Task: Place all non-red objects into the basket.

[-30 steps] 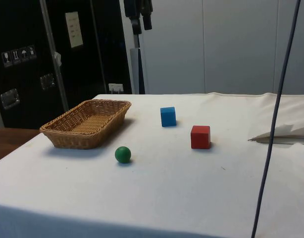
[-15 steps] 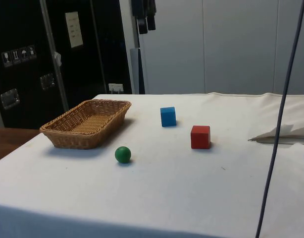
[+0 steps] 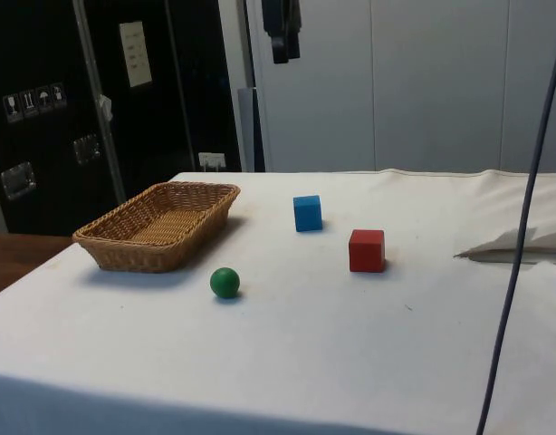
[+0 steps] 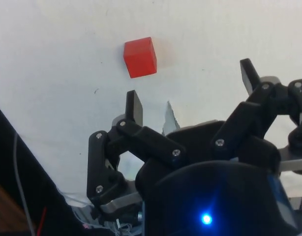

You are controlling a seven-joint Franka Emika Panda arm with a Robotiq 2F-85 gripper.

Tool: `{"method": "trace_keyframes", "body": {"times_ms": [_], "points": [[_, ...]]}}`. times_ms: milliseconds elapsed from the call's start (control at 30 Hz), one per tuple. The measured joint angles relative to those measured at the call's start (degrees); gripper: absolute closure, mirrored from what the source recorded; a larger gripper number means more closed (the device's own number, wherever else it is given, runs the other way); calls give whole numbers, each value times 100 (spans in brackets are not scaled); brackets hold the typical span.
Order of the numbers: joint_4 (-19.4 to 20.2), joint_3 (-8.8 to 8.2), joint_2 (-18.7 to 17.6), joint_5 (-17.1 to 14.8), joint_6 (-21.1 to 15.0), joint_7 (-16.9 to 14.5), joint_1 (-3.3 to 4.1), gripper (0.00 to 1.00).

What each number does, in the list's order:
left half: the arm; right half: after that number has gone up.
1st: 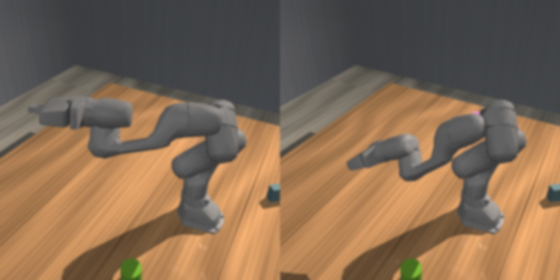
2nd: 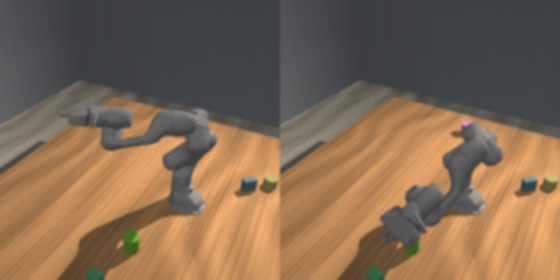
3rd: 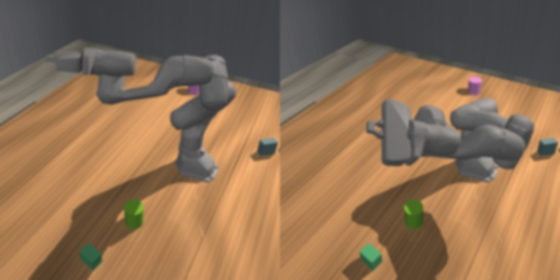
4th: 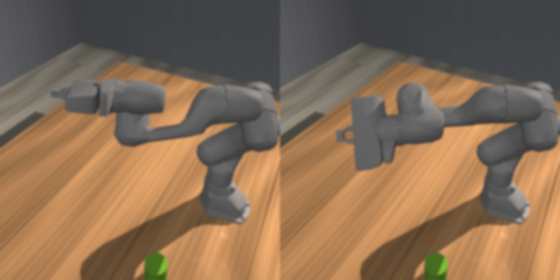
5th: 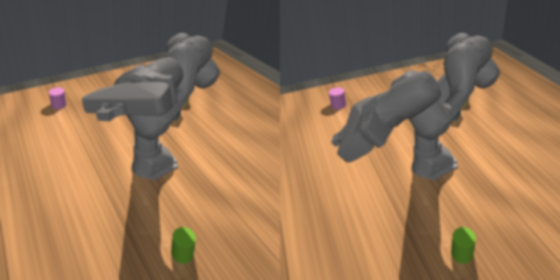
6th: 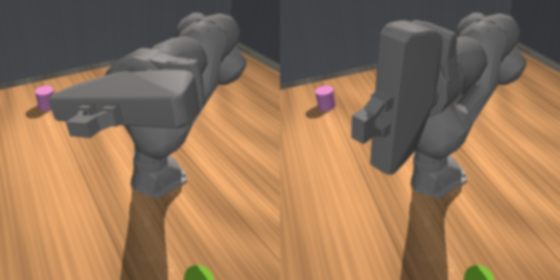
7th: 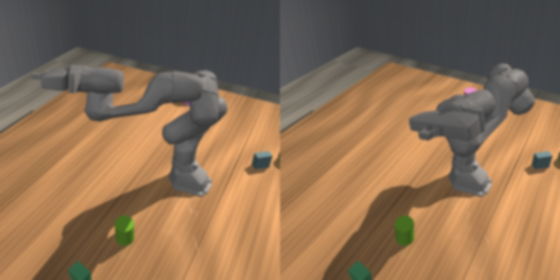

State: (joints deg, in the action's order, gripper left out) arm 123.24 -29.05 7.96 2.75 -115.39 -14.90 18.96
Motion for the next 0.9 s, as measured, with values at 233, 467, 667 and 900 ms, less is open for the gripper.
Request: {"method": "trace_keyframes", "body": {"times_ms": [233,467,667,900], "points": [[309,-138,166,0,-223,-218,-17,0],[544,-281,189,-17,-476,-441,-23,0],[693,-350,178,-34,-659,-550,-29,0],[905,-401,109,-80,-968,-665,-29,0]]}}
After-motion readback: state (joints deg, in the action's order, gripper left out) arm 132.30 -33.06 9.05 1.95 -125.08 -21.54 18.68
